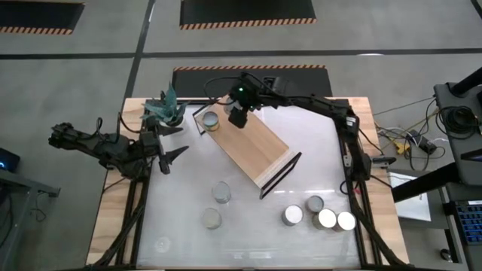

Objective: Pick and place cans onto a shelf
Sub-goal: Put the small canned peas on the shelf

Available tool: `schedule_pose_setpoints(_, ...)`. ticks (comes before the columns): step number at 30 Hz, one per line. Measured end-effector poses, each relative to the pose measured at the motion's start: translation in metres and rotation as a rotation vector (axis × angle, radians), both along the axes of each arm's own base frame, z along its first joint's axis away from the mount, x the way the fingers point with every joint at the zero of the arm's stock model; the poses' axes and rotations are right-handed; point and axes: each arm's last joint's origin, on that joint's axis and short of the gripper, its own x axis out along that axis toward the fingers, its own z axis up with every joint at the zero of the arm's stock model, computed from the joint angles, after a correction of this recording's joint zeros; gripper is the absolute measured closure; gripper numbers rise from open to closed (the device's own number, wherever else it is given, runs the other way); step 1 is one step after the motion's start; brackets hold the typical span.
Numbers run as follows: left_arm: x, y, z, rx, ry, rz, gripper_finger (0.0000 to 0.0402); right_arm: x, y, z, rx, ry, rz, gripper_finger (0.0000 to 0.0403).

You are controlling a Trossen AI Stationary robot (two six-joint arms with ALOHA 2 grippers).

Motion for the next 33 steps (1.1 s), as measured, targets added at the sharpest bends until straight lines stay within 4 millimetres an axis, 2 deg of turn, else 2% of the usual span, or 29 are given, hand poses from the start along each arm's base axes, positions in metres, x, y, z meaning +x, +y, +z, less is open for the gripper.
schedule_pose_setpoints(5,0.000,0.000,0.000,0.000,0.000,0.000,0.0119,0.012,-0.005,-0.012,-0.032,-0.002,0.029,0.0129)
schedule_pose_setpoints(17,0.000,0.000,0.000,0.000,0.000,0.000,0.0119,0.017,-0.007,-0.017,-0.040,-0.020,0.035,0.0129)
schedule_pose_setpoints(23,0.000,0.000,0.000,0.000,0.000,0.000,0.0119,0.025,-0.010,-0.035,-0.035,0.027,0.048,0.0128)
schedule_pose_setpoints(26,0.000,0.000,0.000,0.000,0.000,0.000,0.0119,0.026,-0.010,-0.037,-0.035,0.028,0.054,0.0118)
schedule_pose_setpoints(33,0.000,0.000,0.000,0.001,0.002,0.000,0.0119,0.028,-0.010,-0.040,-0.020,0.025,0.066,0.0066)
